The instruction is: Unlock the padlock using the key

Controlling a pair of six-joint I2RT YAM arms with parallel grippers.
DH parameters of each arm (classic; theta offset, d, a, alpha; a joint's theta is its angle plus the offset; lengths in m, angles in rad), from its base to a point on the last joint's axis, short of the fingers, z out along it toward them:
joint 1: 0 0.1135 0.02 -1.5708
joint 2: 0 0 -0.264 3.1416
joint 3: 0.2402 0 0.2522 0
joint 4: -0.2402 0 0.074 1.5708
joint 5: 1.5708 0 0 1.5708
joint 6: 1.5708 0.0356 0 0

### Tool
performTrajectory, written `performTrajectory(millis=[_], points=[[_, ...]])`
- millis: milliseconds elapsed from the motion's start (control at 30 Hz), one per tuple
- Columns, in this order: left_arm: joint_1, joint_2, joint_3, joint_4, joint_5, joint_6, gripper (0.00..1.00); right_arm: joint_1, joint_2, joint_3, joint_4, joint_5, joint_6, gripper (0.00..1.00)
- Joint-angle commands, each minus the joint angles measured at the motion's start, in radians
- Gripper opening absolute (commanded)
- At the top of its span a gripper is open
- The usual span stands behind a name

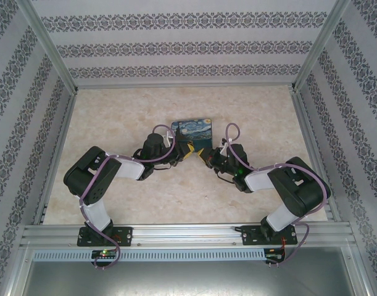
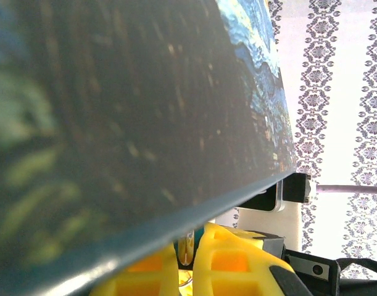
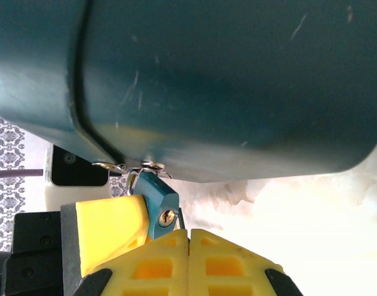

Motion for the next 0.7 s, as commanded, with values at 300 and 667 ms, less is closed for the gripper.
performTrajectory(millis=[300, 667], points=[[0.006, 0.008, 0.017, 0.041, 0.016, 0.024, 0.0, -0.004, -0.013, 0.012, 0.012, -0.008, -0.017, 0.0], [0.005, 0.008, 0.028, 0.036, 0.018, 0.025, 0.0, -0.028, -0.03, -0.028, -0.008, -0.008, -0.019, 0.0]])
